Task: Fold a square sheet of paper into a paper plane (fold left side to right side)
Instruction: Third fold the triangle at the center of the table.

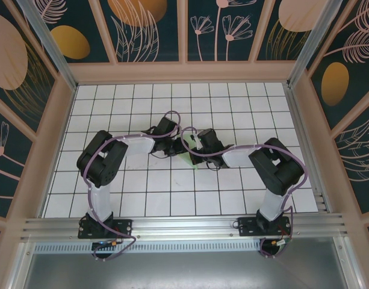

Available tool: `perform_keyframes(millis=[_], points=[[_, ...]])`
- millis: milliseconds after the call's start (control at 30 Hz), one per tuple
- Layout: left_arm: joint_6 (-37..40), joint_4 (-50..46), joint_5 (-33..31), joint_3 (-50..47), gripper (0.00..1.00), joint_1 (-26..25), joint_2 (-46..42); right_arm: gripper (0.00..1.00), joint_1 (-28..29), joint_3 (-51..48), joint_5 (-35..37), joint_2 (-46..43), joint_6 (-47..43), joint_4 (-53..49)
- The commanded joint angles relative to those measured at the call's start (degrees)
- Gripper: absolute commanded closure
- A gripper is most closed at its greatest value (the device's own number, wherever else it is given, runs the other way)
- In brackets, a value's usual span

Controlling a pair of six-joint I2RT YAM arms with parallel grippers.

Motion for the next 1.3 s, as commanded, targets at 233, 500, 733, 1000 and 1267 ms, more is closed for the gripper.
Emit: perform_keyframes(millis=[233,500,733,1000,1267], points=[[-0.12,0.88,-1.29,-4.34,0.75,-0.6,3.13,0.95,-1.02,0.88,-0.27,-0.38,-0.04,-6.69],[-0.36,1.45,-1.87,-5.75,0.75,-0.89,3.35,0.73,-2.33,1.29,1.2,-5.91,0.67,-8.71],[-0.05,1.04,-1.98,-5.32,0.75,-1.03,3.26,0.69,-2.74,2.04,-1.08,-11.51,0.79,-13.68],[0.0,0.6,-2.35,-4.73,0.75,-1.16,3.35,0.69,-2.71,3.13,-16.07,-13.21,9.39,-15.77],[0.13,0.42,-2.44,-4.05,0.76,-1.33,3.69,0.69,-3.38,2.93,-19.57,-9.4,10.62,-15.46]])
